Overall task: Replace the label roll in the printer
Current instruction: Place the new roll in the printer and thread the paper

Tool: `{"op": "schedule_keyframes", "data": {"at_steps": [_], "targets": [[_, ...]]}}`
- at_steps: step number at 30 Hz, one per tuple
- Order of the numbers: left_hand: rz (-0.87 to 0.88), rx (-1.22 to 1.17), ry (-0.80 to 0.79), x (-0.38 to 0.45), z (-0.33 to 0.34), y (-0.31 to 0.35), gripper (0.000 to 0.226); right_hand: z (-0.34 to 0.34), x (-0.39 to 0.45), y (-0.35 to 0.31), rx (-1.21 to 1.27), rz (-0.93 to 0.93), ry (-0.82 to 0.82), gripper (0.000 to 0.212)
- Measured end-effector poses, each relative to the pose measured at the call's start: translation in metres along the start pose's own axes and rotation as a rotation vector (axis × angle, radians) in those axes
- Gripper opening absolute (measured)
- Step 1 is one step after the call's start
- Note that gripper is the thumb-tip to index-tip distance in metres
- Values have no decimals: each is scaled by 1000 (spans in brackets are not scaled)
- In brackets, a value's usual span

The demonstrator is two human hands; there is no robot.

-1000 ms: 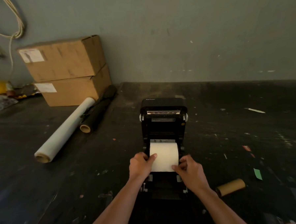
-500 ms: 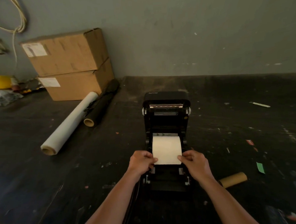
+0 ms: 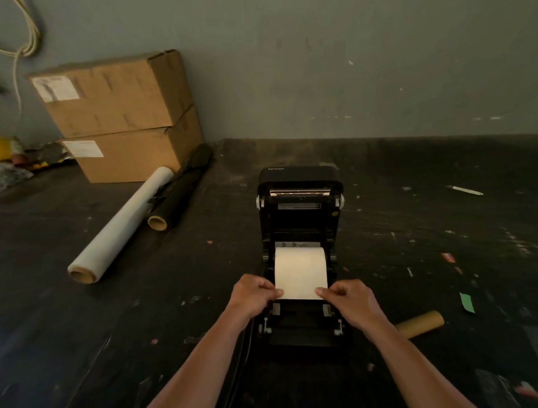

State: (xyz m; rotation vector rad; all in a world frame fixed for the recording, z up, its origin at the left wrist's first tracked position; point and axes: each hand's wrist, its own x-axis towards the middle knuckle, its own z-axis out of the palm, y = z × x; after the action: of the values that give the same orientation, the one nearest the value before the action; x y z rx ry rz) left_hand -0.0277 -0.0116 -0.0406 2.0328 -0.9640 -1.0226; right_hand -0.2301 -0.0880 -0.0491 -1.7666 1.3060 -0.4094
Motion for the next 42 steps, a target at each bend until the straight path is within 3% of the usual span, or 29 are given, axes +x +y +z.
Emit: {"op": "schedule_keyframes", "data": {"at_steps": [12,33,42], "targets": [[36,101,-49,-1,0,-1,18,2,5,1,-163,-18,-11,24],[66,165,-52,1,1,1,14,-2,11,7,-194,-11,-47,14],[53,195,-29,2,4,0,16,1,15,8,-231,18,-27,18]]}}
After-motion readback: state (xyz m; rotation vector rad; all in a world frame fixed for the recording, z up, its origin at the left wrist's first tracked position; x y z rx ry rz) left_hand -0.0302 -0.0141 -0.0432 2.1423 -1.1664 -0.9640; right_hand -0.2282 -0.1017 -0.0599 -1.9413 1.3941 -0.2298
